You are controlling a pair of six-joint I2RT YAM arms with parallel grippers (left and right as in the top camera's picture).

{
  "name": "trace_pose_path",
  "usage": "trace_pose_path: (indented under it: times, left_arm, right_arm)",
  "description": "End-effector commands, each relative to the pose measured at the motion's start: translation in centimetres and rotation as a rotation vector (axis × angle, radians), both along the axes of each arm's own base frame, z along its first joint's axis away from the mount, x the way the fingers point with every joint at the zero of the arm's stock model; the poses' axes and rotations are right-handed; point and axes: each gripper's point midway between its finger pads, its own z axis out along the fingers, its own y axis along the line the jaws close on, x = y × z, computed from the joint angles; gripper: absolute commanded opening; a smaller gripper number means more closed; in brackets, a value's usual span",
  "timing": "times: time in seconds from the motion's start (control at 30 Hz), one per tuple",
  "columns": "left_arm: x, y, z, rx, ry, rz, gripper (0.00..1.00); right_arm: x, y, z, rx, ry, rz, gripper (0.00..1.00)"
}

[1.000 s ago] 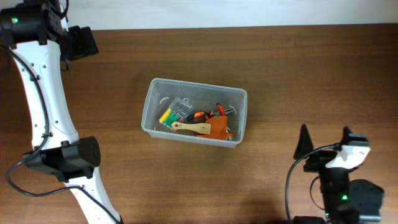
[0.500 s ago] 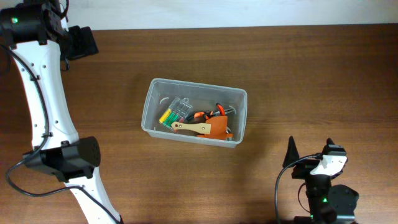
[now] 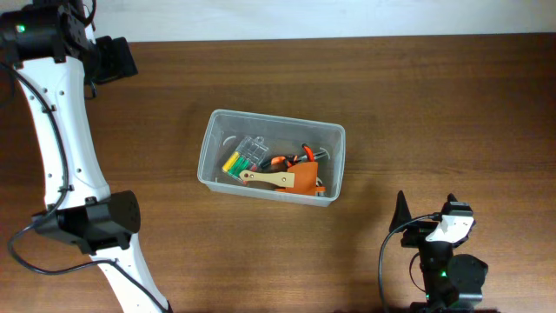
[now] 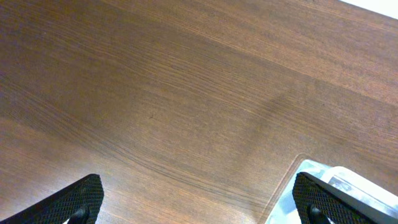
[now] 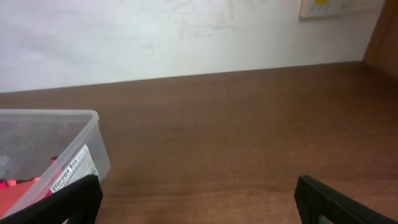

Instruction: Pack container

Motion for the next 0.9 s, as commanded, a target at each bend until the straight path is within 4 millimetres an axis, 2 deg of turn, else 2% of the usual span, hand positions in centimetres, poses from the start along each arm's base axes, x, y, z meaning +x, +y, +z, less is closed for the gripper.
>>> trace_pose_path:
  times: [0.0, 0.87]
  left_arm:
    - [-0.16, 0.31, 0.90, 0.006, -0.025, 0.015, 0.99]
    - [-0.16, 0.31, 0.90, 0.006, -0.025, 0.015, 0.99]
  right_arm:
    - [-0.02, -0.26, -0.13, 0.014, -0.007, -0.015, 0.99]
    - [-0.03, -0.43, -0.15, -0.005, -0.005, -0.022, 0.99]
